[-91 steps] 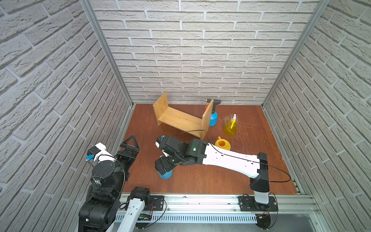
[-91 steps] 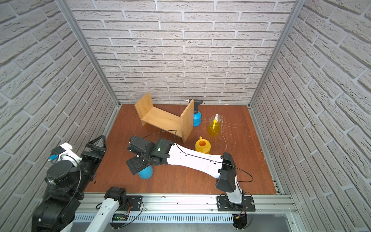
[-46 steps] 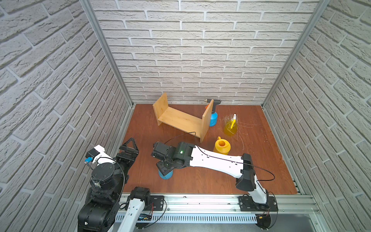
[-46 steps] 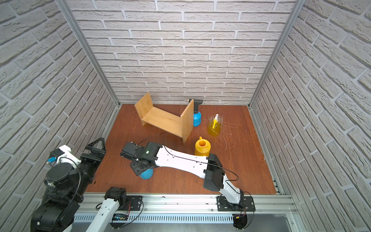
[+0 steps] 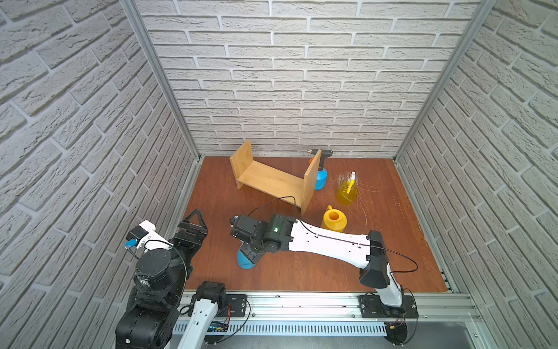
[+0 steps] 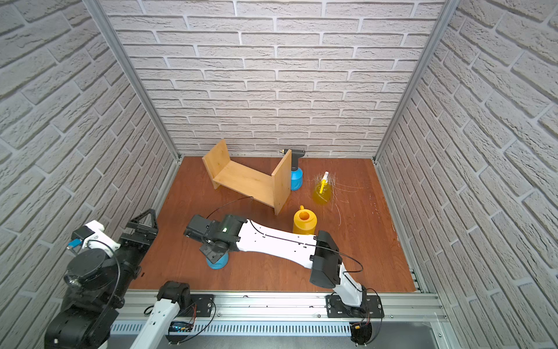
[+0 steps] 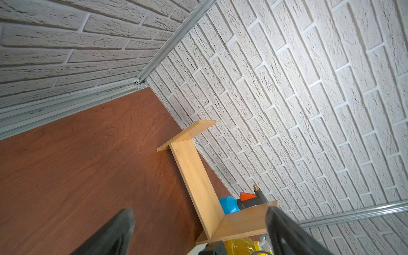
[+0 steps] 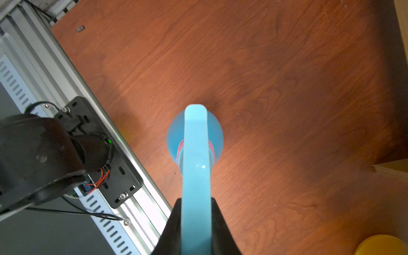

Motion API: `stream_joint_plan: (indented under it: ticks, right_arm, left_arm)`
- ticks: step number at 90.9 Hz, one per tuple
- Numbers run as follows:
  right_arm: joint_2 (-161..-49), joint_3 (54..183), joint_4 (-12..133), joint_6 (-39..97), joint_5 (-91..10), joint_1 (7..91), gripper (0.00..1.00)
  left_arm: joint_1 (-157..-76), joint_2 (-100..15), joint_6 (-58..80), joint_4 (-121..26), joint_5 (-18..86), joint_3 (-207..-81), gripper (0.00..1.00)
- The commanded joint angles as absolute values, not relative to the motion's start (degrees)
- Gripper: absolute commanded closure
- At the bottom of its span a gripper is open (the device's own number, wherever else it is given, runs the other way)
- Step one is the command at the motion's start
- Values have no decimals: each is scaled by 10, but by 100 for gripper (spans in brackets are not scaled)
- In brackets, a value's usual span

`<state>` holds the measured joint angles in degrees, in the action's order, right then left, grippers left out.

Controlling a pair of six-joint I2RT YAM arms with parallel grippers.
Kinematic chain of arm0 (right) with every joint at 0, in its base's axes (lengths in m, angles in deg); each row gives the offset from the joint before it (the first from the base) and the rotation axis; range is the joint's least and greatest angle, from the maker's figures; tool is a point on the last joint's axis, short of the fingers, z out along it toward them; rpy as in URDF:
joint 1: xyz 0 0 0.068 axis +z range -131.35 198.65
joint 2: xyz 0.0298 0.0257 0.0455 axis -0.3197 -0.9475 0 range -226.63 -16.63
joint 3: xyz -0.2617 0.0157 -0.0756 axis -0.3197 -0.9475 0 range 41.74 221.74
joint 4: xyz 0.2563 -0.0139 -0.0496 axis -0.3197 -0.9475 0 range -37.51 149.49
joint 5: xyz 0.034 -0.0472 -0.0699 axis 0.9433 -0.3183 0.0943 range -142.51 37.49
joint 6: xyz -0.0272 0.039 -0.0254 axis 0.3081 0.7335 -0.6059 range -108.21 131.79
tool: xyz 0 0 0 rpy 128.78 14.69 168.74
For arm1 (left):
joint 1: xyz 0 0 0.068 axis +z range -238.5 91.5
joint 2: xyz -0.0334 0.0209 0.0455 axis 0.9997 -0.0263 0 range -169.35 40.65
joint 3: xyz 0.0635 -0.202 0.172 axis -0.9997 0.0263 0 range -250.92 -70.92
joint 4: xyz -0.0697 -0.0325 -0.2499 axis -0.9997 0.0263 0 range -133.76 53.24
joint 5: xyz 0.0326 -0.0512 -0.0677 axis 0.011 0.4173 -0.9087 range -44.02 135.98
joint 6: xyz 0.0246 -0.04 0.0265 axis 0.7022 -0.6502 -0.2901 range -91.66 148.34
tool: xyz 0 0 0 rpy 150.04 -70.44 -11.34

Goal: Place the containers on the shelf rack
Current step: 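Pick up a container from the center of the board.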

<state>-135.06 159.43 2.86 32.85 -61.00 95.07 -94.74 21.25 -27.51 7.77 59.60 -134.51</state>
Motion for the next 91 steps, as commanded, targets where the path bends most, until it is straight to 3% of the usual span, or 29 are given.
stream_joint_plan:
  ticks: [1,10,22,43,50,70,91]
  right_arm:
    - [-1265,1548,72,264,-629,941,97]
    - [-1196,1475,108,217,-594,913,97]
    - [-1097,1367,155,140,-463,847,97]
    - [-1054,1323,80,0,-238,717,97]
    - [-1048,1315,55,-48,-223,700,97]
    - [-1025,1302,23,-137,-194,658,97]
    - [-1010,1292,-3,-205,-151,630,97]
  left_arm:
    - [-948,212,-238,38,573,-1334,2]
    - [-948,209,-205,-11,515,-1315,3]
    - [-949,193,-161,-83,406,-1284,4]
    - [-957,97,-121,-177,206,-1238,6]
    - [-995,64,-79,-186,200,-1235,6]
    - [-1175,15,206,-172,241,-1213,2]
    - [-1196,-26,300,-181,135,-1195,2]
